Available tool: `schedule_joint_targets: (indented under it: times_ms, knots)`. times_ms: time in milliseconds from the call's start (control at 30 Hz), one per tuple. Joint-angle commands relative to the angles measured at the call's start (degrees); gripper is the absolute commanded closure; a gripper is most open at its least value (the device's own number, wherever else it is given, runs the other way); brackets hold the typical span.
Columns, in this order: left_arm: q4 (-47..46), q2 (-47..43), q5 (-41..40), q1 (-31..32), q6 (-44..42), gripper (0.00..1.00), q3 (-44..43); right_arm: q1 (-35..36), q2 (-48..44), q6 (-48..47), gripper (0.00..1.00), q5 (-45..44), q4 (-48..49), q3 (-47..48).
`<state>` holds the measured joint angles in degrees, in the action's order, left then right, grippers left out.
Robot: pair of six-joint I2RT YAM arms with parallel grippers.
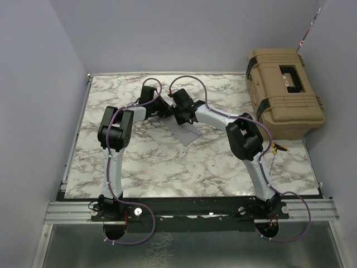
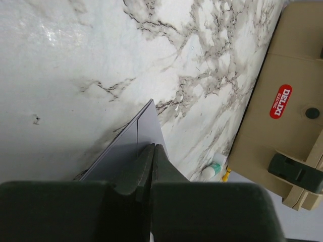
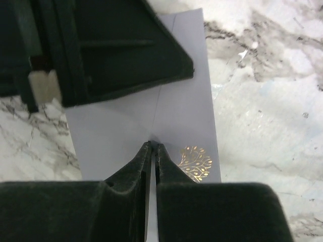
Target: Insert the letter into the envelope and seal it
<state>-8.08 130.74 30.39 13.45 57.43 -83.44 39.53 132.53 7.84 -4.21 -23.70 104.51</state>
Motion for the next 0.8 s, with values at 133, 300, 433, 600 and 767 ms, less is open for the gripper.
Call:
schedule_joint_targets:
  times_ms: [133,300,433,600,767]
  knots:
    - [9.4,4.6,-5.0,-0.8,-3.5,1.0,3.9,1.9,0.0,0.2,0.98,0.8,-9.0,-7.5]
    - [9.4,4.5,-4.8,-0.9,-4.2,1.0,3.8,1.6,-1.1,2.7,0.99,2.0,-7.8,-8.9]
    - [9.4,4.5,-4.5,-1.0,-4.7,1.0,4.0,0.9,-1.7,4.6,1.0,3.8,-7.3,-9.7]
    - [9.5,4.7,-3.9,-1.1,-5.3,1.0,3.9,-1.7,-3.1,8.2,0.99,8.9,-5.4,-11.9]
    - [9.5,5.0,-2.9,-1.1,-6.1,1.0,3.6,-5.4,-4.9,12.3,0.98,14.5,-2.7,-10.9]
